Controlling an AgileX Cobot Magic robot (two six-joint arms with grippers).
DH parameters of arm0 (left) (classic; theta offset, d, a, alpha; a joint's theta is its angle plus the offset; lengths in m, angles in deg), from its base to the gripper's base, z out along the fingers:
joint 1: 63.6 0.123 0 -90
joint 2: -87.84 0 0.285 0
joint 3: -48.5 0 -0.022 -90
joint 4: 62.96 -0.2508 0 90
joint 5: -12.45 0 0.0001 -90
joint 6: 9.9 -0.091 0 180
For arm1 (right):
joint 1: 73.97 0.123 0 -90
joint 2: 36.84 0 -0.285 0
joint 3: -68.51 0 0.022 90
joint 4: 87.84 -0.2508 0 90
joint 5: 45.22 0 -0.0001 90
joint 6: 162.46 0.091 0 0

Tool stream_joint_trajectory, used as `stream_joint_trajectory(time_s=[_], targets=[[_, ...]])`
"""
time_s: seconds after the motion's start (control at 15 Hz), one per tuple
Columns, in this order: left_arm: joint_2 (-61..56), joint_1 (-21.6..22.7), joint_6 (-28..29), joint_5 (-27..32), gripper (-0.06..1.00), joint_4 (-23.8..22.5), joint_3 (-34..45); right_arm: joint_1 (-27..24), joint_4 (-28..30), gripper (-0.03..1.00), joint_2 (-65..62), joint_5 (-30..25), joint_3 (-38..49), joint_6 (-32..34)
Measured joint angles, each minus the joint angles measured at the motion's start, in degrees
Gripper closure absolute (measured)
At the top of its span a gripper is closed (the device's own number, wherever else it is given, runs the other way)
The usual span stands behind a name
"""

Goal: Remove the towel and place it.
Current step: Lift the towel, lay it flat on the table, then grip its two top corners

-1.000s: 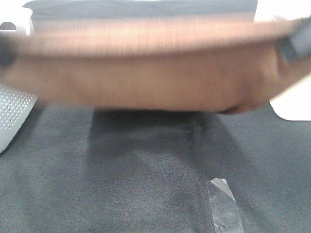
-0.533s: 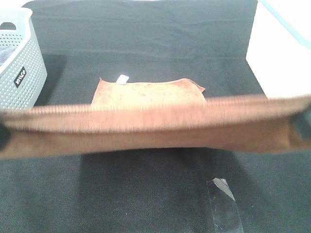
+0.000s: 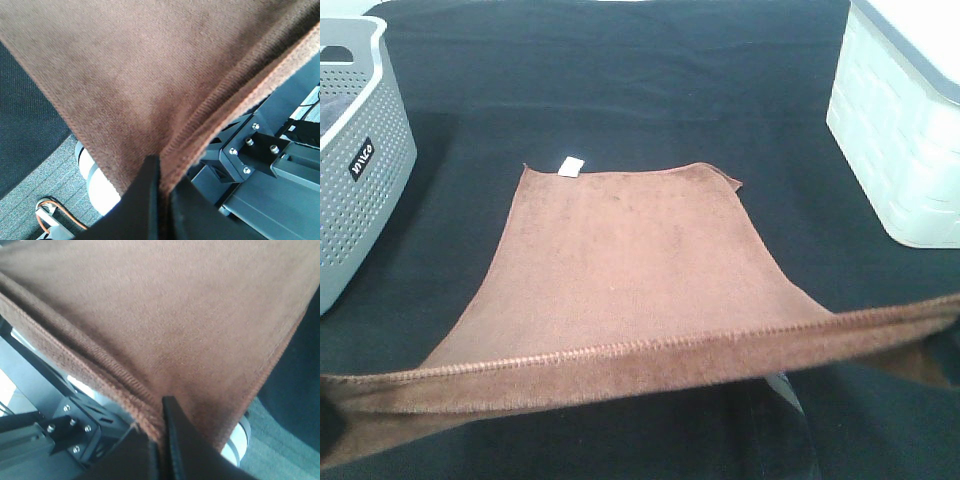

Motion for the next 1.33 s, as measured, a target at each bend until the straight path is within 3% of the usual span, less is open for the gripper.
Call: stream_joint_trajectory(time_s=[0.27, 0.73, 1.0, 1.33], targets=[[0.0, 0.0, 0.0, 0.0, 0.94, 0.3, 0.0, 0.0, 0.4, 0.96, 0.0, 1.0, 5.6, -1.0], [0.0, 0.0, 0.0, 0.0, 0.94, 0.9, 0.1, 0.0, 0.7, 0.96, 0.0, 1.2, 5.8, -1.2], [0.0, 0.0, 0.1, 0.1, 0.94, 6.0, 5.3, 0.0, 1.0, 0.96, 0.0, 0.5, 6.8, -1.1], [0.0, 0.0, 0.1, 0.3, 0.94, 9.6, 12.5, 0.0, -3.8, 0.96, 0.0, 0.1, 16.3, 0.2]])
